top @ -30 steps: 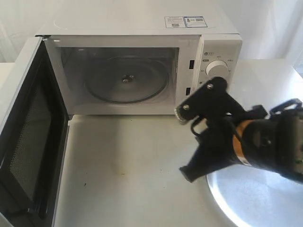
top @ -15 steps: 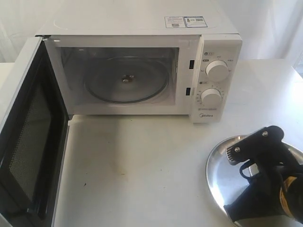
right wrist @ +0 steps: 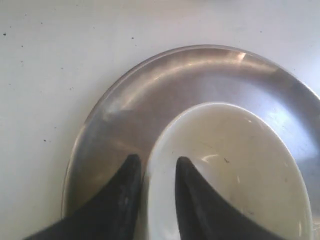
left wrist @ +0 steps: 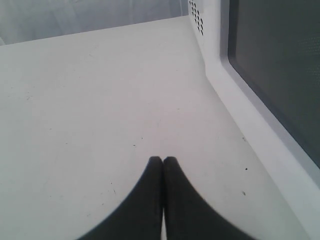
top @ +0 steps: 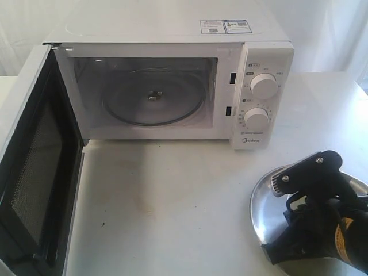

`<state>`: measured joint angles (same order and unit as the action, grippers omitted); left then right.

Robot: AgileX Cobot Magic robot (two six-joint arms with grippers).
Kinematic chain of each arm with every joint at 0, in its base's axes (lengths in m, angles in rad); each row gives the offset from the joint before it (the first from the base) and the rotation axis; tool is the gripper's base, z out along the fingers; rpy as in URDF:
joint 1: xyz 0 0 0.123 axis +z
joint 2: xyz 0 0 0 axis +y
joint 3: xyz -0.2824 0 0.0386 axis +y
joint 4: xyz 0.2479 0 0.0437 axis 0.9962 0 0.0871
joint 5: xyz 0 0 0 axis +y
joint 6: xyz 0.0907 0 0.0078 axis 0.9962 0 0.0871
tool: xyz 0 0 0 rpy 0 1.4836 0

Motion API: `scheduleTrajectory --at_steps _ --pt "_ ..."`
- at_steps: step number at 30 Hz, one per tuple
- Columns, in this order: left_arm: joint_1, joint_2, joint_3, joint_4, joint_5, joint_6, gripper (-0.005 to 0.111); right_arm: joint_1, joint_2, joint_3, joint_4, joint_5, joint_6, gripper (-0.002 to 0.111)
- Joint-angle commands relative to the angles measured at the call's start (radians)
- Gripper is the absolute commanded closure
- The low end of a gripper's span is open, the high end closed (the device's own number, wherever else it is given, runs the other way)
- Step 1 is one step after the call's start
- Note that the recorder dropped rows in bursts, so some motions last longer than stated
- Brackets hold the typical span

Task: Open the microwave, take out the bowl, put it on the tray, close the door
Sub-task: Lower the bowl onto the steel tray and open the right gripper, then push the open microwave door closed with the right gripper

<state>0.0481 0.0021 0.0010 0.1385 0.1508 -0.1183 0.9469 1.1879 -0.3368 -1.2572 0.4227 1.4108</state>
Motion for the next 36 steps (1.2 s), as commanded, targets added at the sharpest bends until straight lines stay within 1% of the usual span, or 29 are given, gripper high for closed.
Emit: scheduleTrajectory --at_steps 1,4,6,9,11,12,17,19,20,21,23,26,27,28,30,32,34,36 --pt "-0.001 -0.002 -0.001 -0.004 -0.002 -0.006 0.107 0.001 -0.009 0.011 -0.010 0.056 0.042 0.075" --pt "-0.001 -0.002 -0.001 -0.004 -0.002 -0.006 0.107 0.001 -0.009 0.011 -0.048 0.053 0.064 0.075" --pt "-0.001 -0.002 -0.001 -0.004 -0.002 -0.006 0.107 0.001 -0.009 0.011 -0.106 0.003 0.105 0.075" --pt "-0.001 -0.002 -0.001 -0.004 -0.002 -0.006 0.107 0.001 -0.013 0.011 -0.326 -0.093 0.282 0.072" --pt "-0.001 -0.002 -0.001 -0.004 -0.002 -0.006 0.107 0.001 -0.018 0.011 -0.487 -0.117 0.431 0.069" --pt "-0.001 -0.002 -0.001 -0.004 -0.002 -0.006 0.107 0.001 -0.025 0.011 -0.487 -0.126 0.499 0.067" --pt "-0.001 -0.002 -0.001 -0.004 -0.002 -0.006 0.107 0.001 -0.113 -0.036 -0.487 -0.237 0.492 0.065" --pt "-0.001 -0.002 -0.001 -0.004 -0.002 -0.006 0.107 0.001 -0.183 -0.065 -0.487 -0.322 0.492 0.067" --pt "-0.001 -0.002 -0.001 -0.004 -0.002 -0.006 0.107 0.001 -0.218 -0.086 -0.487 -0.376 0.489 0.069" --pt "-0.001 -0.002 -0.001 -0.004 -0.002 -0.006 0.107 0.001 -0.253 -0.103 -0.487 -0.423 0.474 0.072" --pt "-0.001 -0.002 -0.001 -0.004 -0.002 -0.006 0.107 0.001 -0.301 -0.149 -0.487 -0.537 0.404 0.085" --pt "-0.001 -0.002 -0.001 -0.004 -0.002 -0.006 0.107 0.001 -0.307 -0.204 -0.487 -0.689 0.321 0.105" --pt "-0.001 -0.002 -0.001 -0.004 -0.002 -0.006 0.107 0.001 -0.298 -0.218 -0.487 -0.727 0.304 0.108" --pt "-0.001 -0.002 -0.001 -0.004 -0.002 -0.006 0.107 0.001 -0.282 -0.235 -0.487 -0.749 0.268 0.108" --pt "-0.001 -0.002 -0.001 -0.004 -0.002 -0.006 0.107 0.001 -0.241 -0.264 -0.388 -0.765 0.136 0.108" --pt "-0.001 -0.002 -0.001 -0.004 -0.002 -0.006 0.107 0.001 -0.192 -0.296 -0.225 -0.810 -0.034 0.108" --pt "-0.001 -0.002 -0.001 -0.004 -0.002 -0.006 0.107 0.001 -0.136 -0.333 -0.089 -0.898 -0.182 0.108" --pt "-0.001 -0.002 -0.001 -0.004 -0.002 -0.006 0.107 0.001 -0.069 -0.380 0.010 -1.016 -0.256 0.108"
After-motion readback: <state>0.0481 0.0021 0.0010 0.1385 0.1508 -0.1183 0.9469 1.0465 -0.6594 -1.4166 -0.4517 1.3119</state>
